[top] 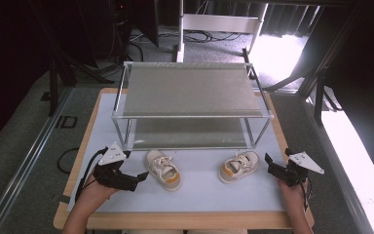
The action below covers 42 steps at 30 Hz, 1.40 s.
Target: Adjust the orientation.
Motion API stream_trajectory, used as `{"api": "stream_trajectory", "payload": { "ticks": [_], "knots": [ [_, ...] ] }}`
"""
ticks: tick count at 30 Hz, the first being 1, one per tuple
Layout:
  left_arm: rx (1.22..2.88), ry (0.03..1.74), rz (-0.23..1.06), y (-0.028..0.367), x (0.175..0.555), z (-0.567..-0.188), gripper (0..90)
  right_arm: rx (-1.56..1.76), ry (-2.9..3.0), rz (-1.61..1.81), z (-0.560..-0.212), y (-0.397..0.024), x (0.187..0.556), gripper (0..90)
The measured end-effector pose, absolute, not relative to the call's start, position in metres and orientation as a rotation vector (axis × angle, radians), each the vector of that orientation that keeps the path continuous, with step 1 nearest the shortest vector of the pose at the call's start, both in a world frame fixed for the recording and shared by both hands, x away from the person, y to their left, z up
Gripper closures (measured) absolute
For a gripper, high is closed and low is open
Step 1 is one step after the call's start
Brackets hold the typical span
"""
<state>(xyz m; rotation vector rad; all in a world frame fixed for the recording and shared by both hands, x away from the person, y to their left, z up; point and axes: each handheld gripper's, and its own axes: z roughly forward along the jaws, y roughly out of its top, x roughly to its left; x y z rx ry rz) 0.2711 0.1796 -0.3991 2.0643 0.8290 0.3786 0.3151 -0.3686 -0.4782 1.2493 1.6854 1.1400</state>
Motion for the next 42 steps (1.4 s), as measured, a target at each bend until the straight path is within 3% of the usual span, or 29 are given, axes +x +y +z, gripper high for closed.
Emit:
{"api": "stream_trajectory", "payload": {
  "ticks": [31,33,42],
  "knots": [
    [2.509,0.647,0.165,0.095,0.287,-0.38,7.0,1.252,1.687,1.145,-0.478,-0.369,0.315,15.8],
    [2.518,0.63,0.152,0.092,0.288,-0.379,14.7,1.251,1.687,1.145,-0.478,-0.369,0.315,15.9],
    [2.6,0.58,0.111,0.074,0.292,-0.386,26.1,1.253,1.686,1.149,-0.478,-0.369,0.315,15.8]
  ]
}}
